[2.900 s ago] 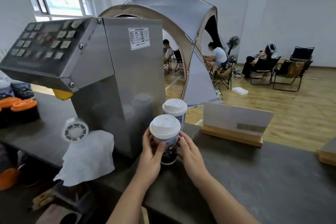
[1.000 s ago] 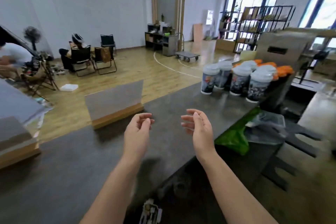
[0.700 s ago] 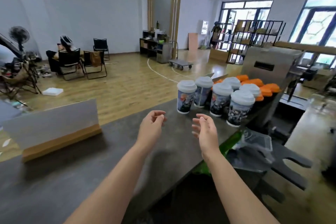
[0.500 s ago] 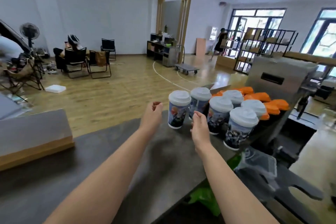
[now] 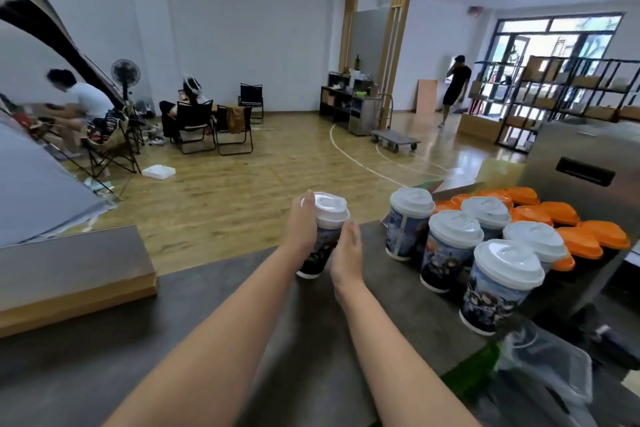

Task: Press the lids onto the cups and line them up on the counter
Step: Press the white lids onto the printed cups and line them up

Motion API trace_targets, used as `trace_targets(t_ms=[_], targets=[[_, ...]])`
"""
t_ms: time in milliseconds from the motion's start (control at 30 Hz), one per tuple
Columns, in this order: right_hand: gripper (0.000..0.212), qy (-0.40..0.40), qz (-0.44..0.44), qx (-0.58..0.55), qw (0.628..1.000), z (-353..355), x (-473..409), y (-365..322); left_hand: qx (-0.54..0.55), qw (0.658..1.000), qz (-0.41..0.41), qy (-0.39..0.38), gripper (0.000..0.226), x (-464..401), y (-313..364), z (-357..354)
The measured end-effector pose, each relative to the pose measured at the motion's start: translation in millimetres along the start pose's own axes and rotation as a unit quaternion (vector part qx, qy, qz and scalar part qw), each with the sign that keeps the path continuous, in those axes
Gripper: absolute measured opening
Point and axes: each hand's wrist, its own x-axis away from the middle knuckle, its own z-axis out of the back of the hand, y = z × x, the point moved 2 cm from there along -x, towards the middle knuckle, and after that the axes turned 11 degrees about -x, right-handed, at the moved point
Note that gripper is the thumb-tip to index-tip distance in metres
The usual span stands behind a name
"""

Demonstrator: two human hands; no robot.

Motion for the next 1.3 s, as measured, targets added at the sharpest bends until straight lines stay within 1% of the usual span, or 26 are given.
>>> trace_targets(t_ms=[67,167,200,267,333,400,433,500,533,567,633,700,767,867,933,1033,1100,1167,1300], targets=[[0.022,-0.021,0.005,-0.012,1.0,-26.1,23.2,1.0,0.021,0.999,0.007,0.044,0.048,11.8,0.8,37.5],[0.021,-0.06,0.003,-0.039,0.997,-70.5,63.5,0.7,0.044,0.996,0.004,0.079,0.052,42.6,-6.7,101.0],[0.025,-0.076,-0.01,-0.057,0.995,-87.1,79.1,0.1,0.054,0.995,0.001,0.083,0.054,55.6,-10.0,121.4],[0.037,-0.12,-0.044,-0.084,0.988,-119.8,111.6,4.2,0.083,0.992,0.006,0.098,0.056,82.7,-18.3,161.3],[0.052,-0.168,-0.066,-0.095,0.979,-151.4,147.6,11.3,0.126,0.982,0.001,0.144,0.057,110.0,-25.1,202.5],[0.059,-0.21,-0.088,-0.103,0.968,-179.6,185.0,24.2,0.144,0.972,-0.021,0.184,0.053,134.6,-34.0,241.9],[0.057,-0.226,-0.099,-0.112,0.963,-191.3,203.8,30.3,0.149,0.967,-0.023,0.205,0.047,146.7,-39.8,261.0],[0.042,-0.245,-0.103,-0.138,0.954,-211.5,238.4,40.8,0.15,0.957,-0.025,0.247,0.037,171.3,-48.8,295.4],[0.035,-0.255,-0.104,-0.148,0.95,-220.0,253.6,45.7,0.15,0.952,-0.031,0.264,0.036,182.3,-52.7,310.4],[0.033,-0.265,-0.101,-0.152,0.947,-227.6,267.9,49.6,0.152,0.949,-0.036,0.274,0.037,192.7,-56.6,323.7],[0.036,-0.285,-0.081,-0.137,0.945,-238.2,291.2,54.6,0.164,0.943,-0.049,0.285,0.044,211.9,-62.4,344.7],[0.036,-0.3,-0.053,-0.107,0.946,-245.9,307.4,58.4,0.157,0.939,-0.073,0.296,0.045,225.4,-67.4,360.6],[0.035,-0.314,-0.038,-0.089,0.945,-250.2,316.9,61.0,0.132,0.938,-0.093,0.308,0.041,234.0,-71.6,369.9],[0.044,-0.332,-0.036,-0.079,0.939,-253.0,326.9,69.0,0.078,0.936,-0.106,0.326,0.029,241.3,-80.3,378.7],[0.05,-0.337,-0.033,-0.081,0.937,-253.2,330.1,71.3,0.041,0.933,-0.122,0.335,0.03,243.3,-84.1,381.0],[0.046,-0.333,-0.021,-0.096,0.938,-252.1,330.2,68.7,0.02,0.927,-0.143,0.345,0.033,246.2,-80.7,379.7],[0.041,-0.325,-0.016,-0.1,0.94,-251.0,327.7,67.5,0.011,0.924,-0.142,0.354,0.035,245.3,-79.1,379.4],[0.036,-0.322,-0.01,-0.089,0.943,-249.6,324.8,67.7,0.005,0.92,-0.144,0.364,0.035,245.5,-80.3,378.7],[0.035,-0.335,-0.003,-0.052,0.941,-247.9,325.1,73.7,-0.021,0.914,-0.166,0.37,0.035,253.2,-86.6,372.9]])
